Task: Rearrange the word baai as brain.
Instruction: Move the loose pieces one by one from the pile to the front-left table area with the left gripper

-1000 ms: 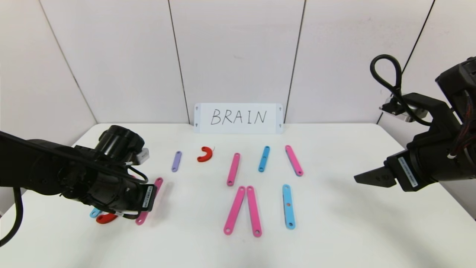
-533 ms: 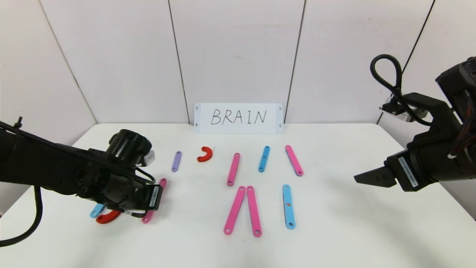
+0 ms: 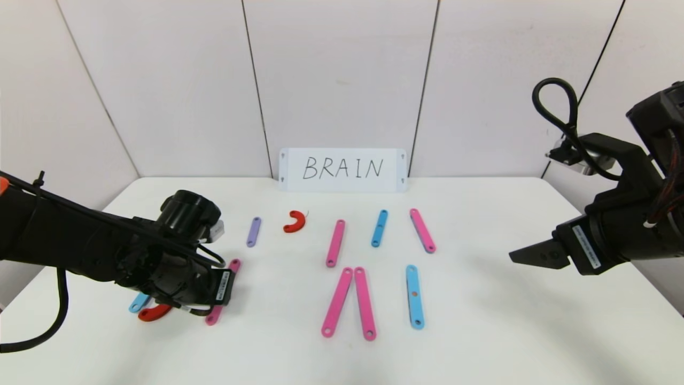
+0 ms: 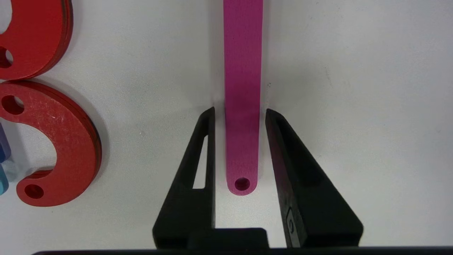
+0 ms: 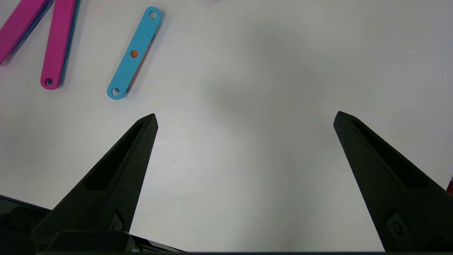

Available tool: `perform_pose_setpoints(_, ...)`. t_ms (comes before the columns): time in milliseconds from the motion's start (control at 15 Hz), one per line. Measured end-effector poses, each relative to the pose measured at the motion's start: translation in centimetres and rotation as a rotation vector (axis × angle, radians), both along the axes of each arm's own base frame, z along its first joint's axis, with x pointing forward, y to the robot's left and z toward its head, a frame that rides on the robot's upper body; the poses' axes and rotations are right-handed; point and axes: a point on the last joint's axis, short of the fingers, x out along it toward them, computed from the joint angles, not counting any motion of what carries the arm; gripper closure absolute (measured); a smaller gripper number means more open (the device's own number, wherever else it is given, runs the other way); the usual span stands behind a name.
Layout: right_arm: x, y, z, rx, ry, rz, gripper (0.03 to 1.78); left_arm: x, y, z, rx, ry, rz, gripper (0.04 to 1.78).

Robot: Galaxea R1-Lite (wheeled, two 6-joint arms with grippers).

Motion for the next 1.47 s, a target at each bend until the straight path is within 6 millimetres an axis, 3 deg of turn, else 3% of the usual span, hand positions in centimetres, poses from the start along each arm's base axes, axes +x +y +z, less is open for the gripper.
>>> perform_pose_setpoints(333, 0.0, 0.0, 0.0, 0.000, 0.000, 0.001, 0.07, 0.0, -0.1, 0.4, -0.004, -0.014, -0.003, 0.45)
perform_pose_setpoints(533, -0.1, 0.0, 0.0, 0.001, -0.002, 0.001, 0.07, 0.5, -0.3, 1.8, -0.017, -0.069, -0.012, 0.16)
perform_pose_setpoints(1000, 0.0, 0.0, 0.0, 0.001, 0.000, 0.001, 0.07, 2.9, -2.3, 5.2, -0.059, -0.207, -0.048, 0.08)
perform_pose_setpoints(1467, 0.1, 0.1, -0.1, -0.001, 0.007, 0.005, 0.07, 6.6, -4.9, 4.8, -0.072, -0.242, -0.085, 0.08)
